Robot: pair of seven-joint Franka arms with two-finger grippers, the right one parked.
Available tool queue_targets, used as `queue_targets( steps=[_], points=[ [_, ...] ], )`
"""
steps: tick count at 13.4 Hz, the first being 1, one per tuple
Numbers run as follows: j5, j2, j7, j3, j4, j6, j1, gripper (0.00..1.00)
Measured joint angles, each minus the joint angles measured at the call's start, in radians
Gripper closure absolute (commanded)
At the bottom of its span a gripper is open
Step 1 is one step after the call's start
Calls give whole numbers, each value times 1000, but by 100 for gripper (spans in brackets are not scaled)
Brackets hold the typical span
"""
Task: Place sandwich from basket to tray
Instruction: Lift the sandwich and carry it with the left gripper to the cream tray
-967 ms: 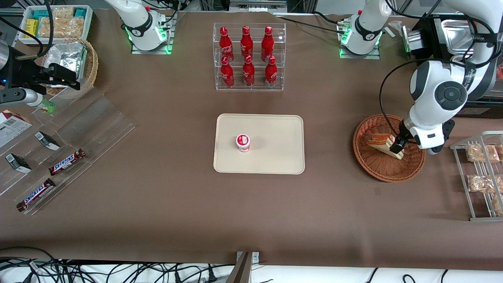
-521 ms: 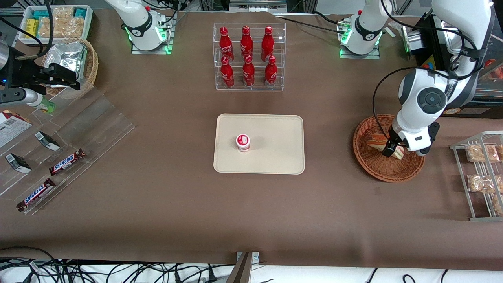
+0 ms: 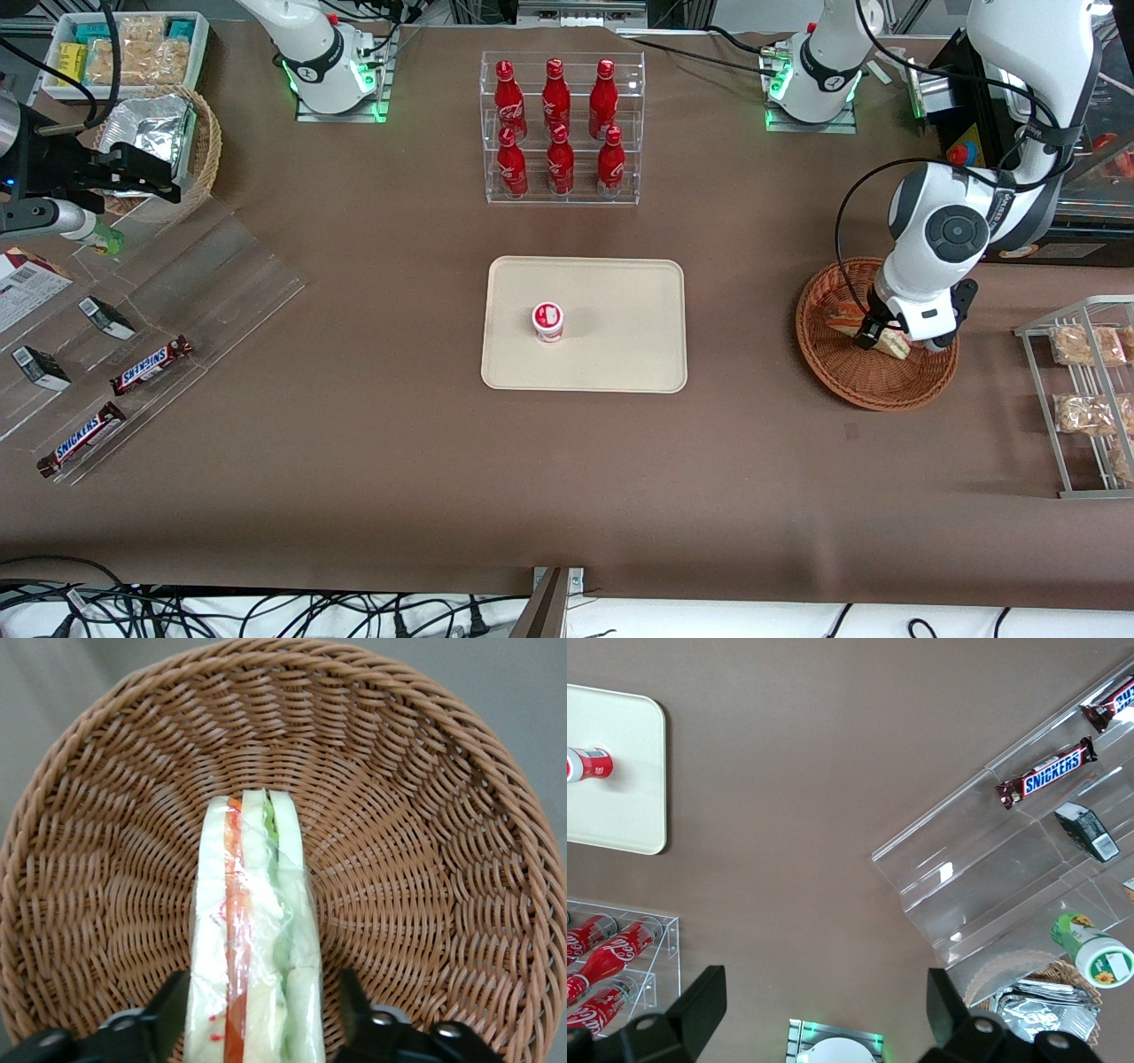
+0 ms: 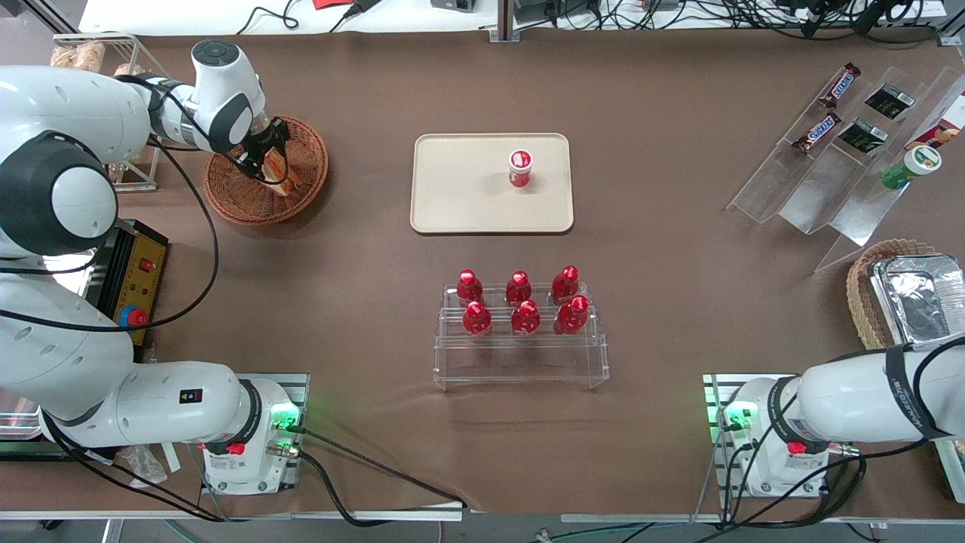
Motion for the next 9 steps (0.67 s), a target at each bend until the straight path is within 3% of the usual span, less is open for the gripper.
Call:
queue_targets(
  steps=[4,9],
  points=[
    [34,4,0,-1,0,2,0,100],
    [23,-39,56,-1,34,-83,0,100]
  ],
)
